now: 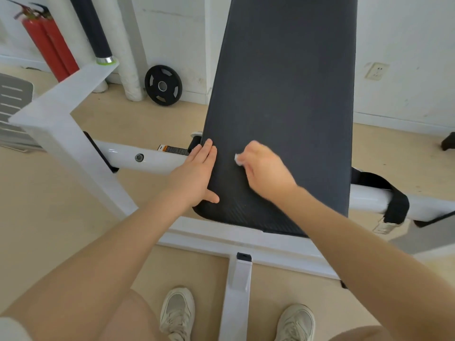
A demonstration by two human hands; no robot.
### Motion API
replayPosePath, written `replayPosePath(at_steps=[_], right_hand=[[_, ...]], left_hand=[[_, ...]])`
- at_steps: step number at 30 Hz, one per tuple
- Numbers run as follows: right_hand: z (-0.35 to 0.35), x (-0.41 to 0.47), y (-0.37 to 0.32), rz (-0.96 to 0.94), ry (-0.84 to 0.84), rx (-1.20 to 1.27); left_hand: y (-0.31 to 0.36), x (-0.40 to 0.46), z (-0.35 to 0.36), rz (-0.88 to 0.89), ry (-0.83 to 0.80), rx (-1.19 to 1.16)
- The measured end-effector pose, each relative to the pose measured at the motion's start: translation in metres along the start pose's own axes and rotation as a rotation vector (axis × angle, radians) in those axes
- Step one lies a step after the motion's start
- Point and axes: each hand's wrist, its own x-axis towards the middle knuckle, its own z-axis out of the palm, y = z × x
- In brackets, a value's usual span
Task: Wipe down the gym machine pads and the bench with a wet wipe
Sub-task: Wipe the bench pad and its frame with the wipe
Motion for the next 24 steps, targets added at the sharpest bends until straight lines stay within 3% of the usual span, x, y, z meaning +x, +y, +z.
replayPosePath(at_steps=[6, 9, 13, 17, 21, 24], right_hand=[[0.022, -0.105, -0.035, -0.126, -0.146, 0.030], [0.018, -0.098, -0.024, -0.153, -0.036, -0.037], [-0.002, -0.049, 0.009, 0.133, 0.176, -0.011], [-0.008, -0.040, 0.011, 0.387, 0.266, 0.059], [0.019, -0.067, -0.024, 0.211, 0.057, 0.016], [0.018, -0.072, -0.022, 0.072, 0.044, 0.055]], left_hand=[[0.004, -0.008, 0.004, 0.016, 0.077, 0.074], [0.010, -0.016, 0.011, 0.071, 0.156, 0.130], [0.014, -0.020, 0.024, 0.120, 0.095, 0.043], [0.019, -0.018, 0.019, 0.082, 0.062, -0.039], [0.024, -0.015, 0.018, 0.093, 0.103, 0.118], [0.026, -0.012, 0.020, 0.096, 0.128, 0.204]])
